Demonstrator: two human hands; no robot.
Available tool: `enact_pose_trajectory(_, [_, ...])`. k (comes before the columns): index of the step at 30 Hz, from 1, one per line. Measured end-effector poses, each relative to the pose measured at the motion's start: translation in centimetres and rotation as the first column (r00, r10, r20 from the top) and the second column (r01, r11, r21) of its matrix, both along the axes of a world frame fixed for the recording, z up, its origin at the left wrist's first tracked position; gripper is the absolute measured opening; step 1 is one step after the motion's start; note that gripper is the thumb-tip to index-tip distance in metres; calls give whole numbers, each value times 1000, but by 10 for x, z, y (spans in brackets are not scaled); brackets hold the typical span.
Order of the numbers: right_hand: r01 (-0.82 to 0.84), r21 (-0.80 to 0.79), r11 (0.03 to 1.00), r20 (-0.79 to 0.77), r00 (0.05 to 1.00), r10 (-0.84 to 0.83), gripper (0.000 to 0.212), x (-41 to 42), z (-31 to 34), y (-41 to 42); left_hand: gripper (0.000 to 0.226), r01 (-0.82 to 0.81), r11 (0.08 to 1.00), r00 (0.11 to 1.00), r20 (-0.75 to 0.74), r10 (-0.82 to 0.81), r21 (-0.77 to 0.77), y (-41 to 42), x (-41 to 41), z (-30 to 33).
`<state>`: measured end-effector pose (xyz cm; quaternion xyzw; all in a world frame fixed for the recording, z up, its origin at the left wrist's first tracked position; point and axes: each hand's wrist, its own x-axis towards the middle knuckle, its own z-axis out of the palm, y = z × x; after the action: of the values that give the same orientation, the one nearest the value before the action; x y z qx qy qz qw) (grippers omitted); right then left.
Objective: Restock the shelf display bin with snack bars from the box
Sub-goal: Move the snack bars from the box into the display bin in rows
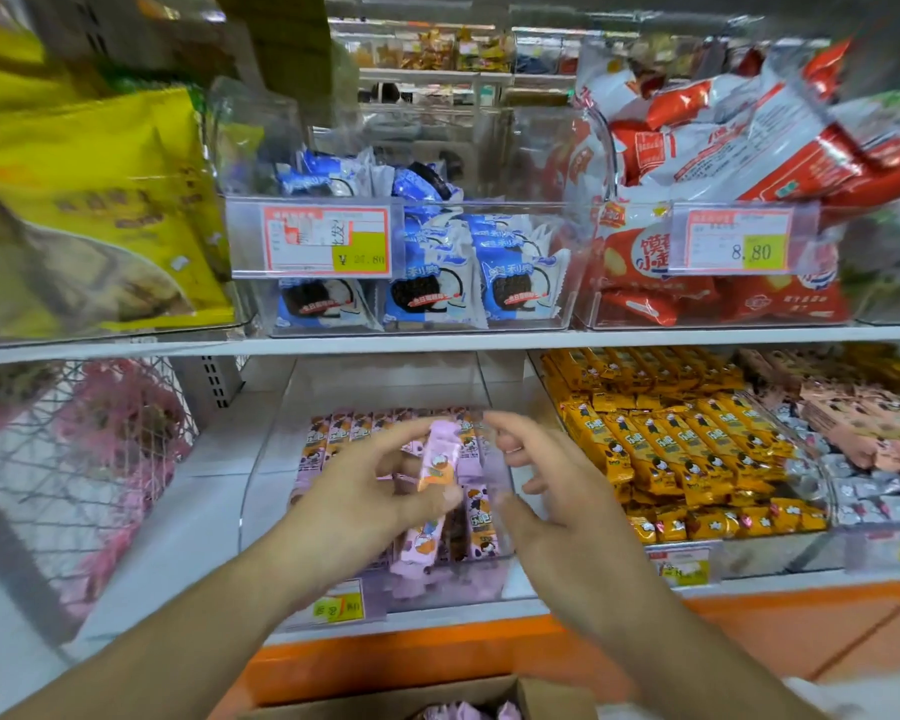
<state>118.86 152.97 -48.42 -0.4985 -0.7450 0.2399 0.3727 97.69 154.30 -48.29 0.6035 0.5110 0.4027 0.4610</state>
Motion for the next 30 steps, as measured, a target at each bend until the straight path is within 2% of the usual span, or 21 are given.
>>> enact_pose_trajectory(3, [-33, -59, 998, -156, 987, 23, 40, 1, 7, 5, 72, 109, 994, 991, -79, -111, -32, 0, 4, 6])
enact_pose_trajectory(5, [-73, -124, 990, -123, 991, 57, 21, 2, 5, 7, 67, 117, 992, 985, -125, -122, -46, 0, 2, 12])
enact_pose_trajectory(7, [-82, -145, 986, -75, 995, 72, 15, 3, 2, 9, 62, 118, 991, 982, -142, -125, -57, -2, -2, 19])
enact_pose_trajectory(11, [-7, -141, 990, -170, 985, -17, 13, 5, -3, 11, 52, -23, 995, 997, 70, 30, -96, -5, -10, 15])
enact_pose_trajectory(14, [-44, -185, 982, -107, 994, 25, 4, 2, -3, 7, 61, -166, 976, 965, 180, 191, -144, 0, -8, 1])
enact_pose_trajectory(17, [20, -81, 997, 113, 994, -10, 22, 4, -4, 5, 53, -215, 968, 961, 148, 233, -126, 7, -4, -1])
enact_pose_trajectory(19, [67, -18, 998, 184, 981, -62, 35, 8, -5, 7, 50, -253, 963, 964, 62, 260, -94, 13, -2, 1])
enact_pose_trajectory(22, [75, -40, 996, 205, 977, -65, 44, 10, -10, 8, 51, -236, 970, 968, -97, 230, -53, 26, 3, -4])
enact_pose_trajectory(25, [70, -61, 996, 214, 975, -56, 46, 11, -15, 9, 57, -185, 979, 967, -195, 165, -89, 36, 8, -11])
enact_pose_trajectory(30, [58, -57, 997, 243, 969, -42, 47, 10, -18, 10, 55, -127, 977, 973, -214, 90, -170, 41, 14, -23])
